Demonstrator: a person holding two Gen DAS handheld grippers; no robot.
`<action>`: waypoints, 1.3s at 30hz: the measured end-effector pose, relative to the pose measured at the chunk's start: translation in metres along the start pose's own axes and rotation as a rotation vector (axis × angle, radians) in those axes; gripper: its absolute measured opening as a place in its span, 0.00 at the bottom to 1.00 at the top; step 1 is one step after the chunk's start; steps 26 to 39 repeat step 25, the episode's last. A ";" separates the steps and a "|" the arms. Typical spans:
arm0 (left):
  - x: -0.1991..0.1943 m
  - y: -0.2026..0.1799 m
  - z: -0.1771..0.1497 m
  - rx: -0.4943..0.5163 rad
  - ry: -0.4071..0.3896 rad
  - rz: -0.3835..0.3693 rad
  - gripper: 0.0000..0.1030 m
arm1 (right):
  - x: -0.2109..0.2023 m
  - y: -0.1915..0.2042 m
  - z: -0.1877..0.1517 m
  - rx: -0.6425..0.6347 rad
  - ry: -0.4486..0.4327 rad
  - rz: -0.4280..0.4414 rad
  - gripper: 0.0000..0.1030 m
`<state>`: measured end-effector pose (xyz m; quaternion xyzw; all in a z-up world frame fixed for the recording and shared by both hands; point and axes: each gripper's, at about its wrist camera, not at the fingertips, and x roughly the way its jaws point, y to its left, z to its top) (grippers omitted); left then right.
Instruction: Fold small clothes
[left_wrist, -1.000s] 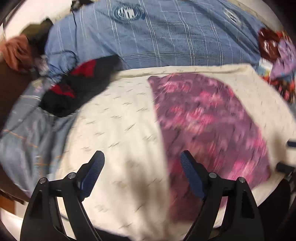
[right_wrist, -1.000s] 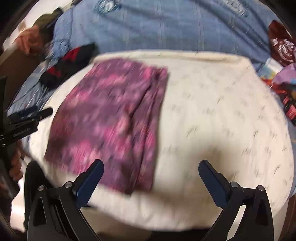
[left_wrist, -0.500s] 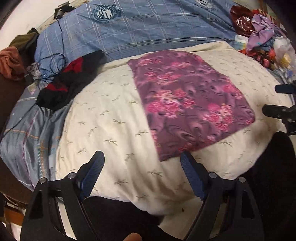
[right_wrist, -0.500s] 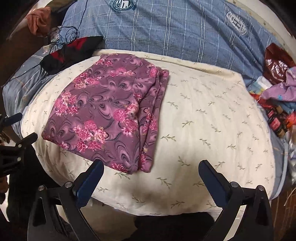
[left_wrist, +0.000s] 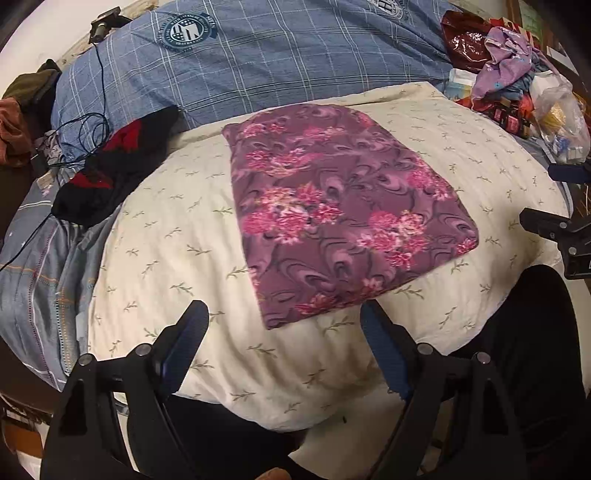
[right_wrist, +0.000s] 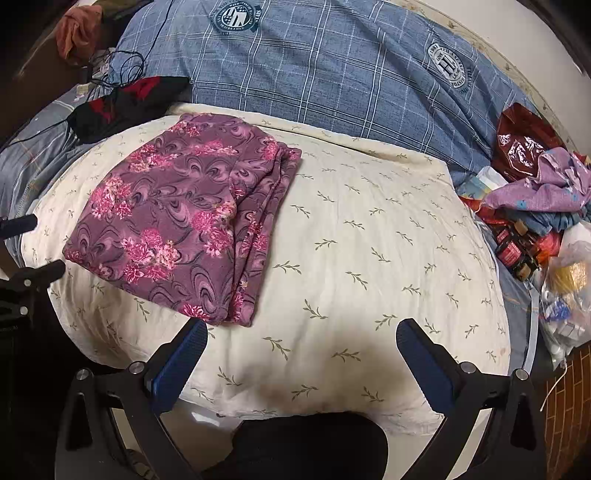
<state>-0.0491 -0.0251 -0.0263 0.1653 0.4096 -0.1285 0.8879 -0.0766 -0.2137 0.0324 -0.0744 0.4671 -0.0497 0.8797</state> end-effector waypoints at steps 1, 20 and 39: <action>0.000 -0.001 0.000 0.002 -0.001 -0.003 0.82 | 0.000 -0.001 0.000 0.001 -0.001 0.000 1.00; -0.007 -0.026 0.007 -0.021 0.003 -0.154 0.82 | 0.000 -0.010 -0.007 0.035 0.009 0.008 1.00; -0.010 -0.026 0.015 -0.045 0.003 -0.182 0.82 | 0.001 -0.013 -0.006 0.043 0.008 0.008 1.00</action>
